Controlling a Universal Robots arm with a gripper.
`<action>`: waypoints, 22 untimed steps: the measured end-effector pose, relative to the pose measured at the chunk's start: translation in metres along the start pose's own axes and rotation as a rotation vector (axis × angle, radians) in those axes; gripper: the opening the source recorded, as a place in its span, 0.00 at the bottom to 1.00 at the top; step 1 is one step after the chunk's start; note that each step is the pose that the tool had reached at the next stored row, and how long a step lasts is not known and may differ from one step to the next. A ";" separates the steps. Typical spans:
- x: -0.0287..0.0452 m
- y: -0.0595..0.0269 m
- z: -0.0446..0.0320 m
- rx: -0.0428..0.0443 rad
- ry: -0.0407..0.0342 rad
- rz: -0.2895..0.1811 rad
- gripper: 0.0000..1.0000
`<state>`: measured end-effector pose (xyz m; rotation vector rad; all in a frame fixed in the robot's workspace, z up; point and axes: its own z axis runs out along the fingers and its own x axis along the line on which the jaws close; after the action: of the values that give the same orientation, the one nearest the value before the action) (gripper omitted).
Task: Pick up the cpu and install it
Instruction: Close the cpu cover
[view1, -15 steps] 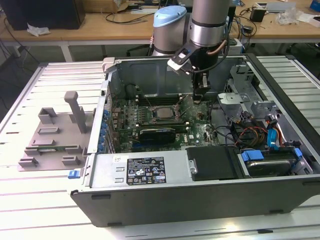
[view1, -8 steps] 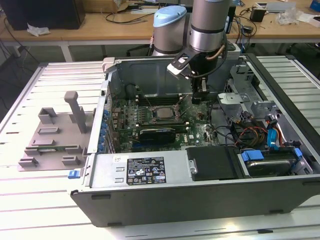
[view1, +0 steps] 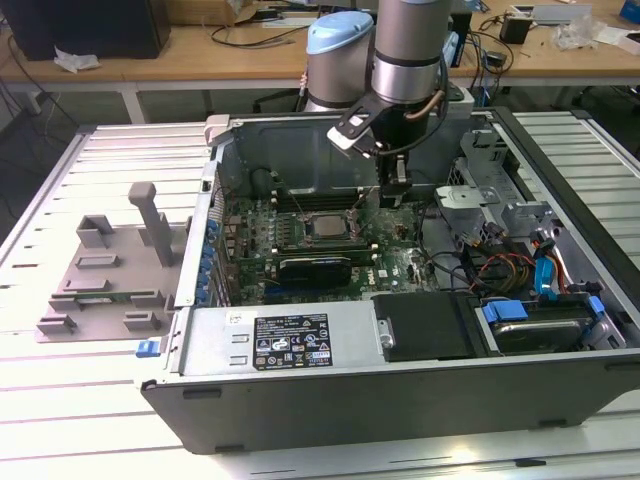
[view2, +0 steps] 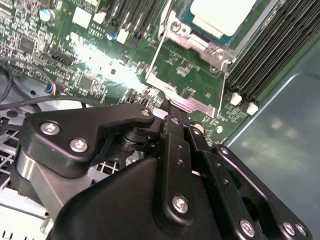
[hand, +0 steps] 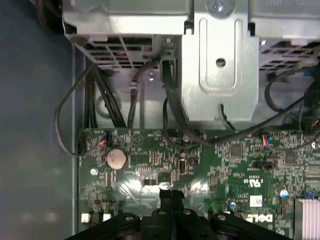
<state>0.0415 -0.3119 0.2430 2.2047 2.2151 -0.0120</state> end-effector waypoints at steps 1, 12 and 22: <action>0.0003 -0.0029 0.0000 -0.0001 -0.0001 0.000 0.11; 0.0029 -0.0204 -0.0002 -0.0021 -0.0002 0.000 0.11; 0.0043 -0.0290 0.0000 -0.0021 -0.0001 0.000 0.11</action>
<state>0.0125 -0.3078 0.2428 2.2038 2.2139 -0.0098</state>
